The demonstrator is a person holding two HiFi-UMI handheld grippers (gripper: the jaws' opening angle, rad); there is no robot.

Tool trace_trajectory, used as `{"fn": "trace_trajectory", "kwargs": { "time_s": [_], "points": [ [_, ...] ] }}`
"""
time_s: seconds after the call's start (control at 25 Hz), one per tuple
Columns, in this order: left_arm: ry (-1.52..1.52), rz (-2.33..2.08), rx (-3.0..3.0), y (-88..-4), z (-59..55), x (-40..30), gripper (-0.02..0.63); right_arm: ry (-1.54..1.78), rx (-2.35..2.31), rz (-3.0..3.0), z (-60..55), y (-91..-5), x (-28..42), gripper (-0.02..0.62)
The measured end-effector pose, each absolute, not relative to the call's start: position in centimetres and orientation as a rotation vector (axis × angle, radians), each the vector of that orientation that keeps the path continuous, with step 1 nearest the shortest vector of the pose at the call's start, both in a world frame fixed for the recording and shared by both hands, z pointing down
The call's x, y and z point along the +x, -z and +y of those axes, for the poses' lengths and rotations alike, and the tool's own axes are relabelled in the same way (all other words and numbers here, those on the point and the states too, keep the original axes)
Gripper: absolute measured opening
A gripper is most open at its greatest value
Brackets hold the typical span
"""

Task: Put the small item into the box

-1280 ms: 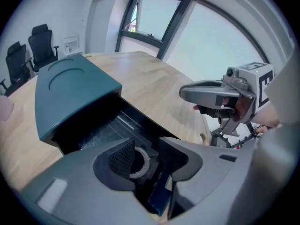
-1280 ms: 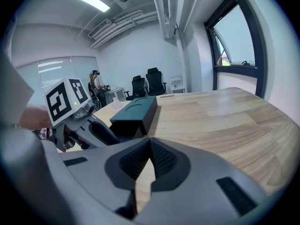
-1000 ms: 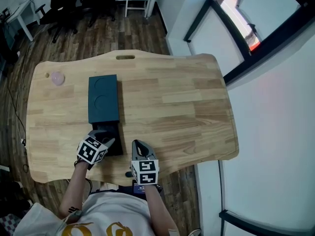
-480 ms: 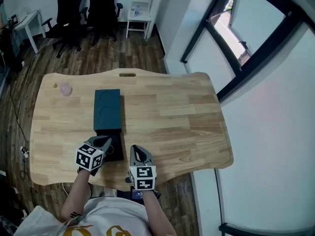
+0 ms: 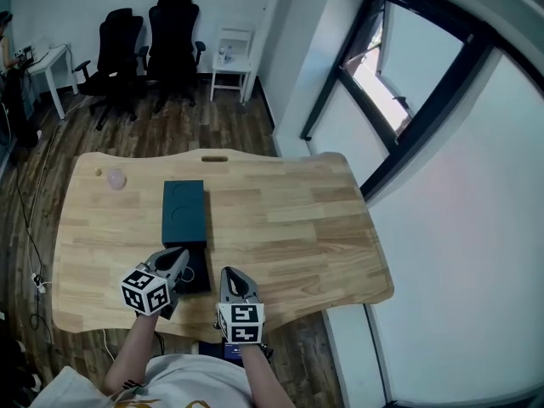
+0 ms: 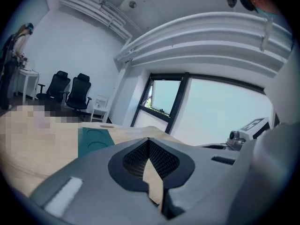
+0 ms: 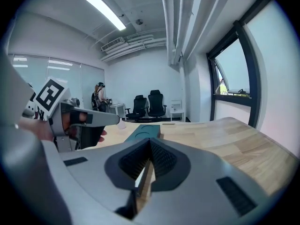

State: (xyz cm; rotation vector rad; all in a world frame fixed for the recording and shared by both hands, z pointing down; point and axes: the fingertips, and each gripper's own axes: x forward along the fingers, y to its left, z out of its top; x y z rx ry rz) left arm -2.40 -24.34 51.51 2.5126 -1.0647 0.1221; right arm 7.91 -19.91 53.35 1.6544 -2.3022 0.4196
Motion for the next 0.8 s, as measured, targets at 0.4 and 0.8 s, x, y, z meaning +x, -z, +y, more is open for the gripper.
{"fn": "trace_trajectory", "kwargs": {
  "time_s": [0.4, 0.8],
  "points": [
    [-0.089, -1.093, 2.644, -48.2, -22.2, -2.8, 0.003, -0.351, 1.712, -2.334, -18.8, -50.8, 7.9, 0.005],
    [-0.073, -1.248, 2.733, -46.3, -21.8, -3.5, 0.003, -0.313, 1.691, -2.332, -17.9, -50.3, 8.1, 0.003]
  ]
}}
